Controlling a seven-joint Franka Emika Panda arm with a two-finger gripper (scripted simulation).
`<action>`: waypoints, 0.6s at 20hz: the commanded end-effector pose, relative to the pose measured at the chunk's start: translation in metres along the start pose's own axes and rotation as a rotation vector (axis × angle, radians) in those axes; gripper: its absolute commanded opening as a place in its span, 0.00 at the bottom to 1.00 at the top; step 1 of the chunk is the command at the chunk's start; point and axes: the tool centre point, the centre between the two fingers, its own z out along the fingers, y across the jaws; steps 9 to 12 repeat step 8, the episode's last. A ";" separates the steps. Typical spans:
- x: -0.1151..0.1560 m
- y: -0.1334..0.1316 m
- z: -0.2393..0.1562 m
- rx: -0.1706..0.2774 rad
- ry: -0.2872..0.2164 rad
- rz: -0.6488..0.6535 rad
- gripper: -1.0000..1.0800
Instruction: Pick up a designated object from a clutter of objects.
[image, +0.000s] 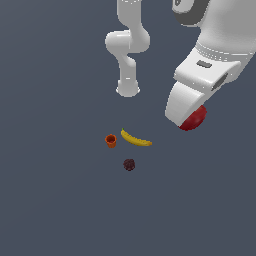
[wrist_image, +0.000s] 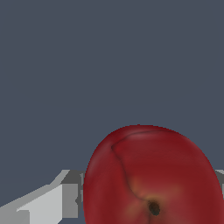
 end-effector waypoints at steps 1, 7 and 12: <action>0.005 0.000 -0.006 -0.001 0.002 0.000 0.00; 0.010 0.000 -0.010 -0.001 0.002 0.000 0.00; 0.010 0.000 -0.010 -0.001 0.002 0.000 0.00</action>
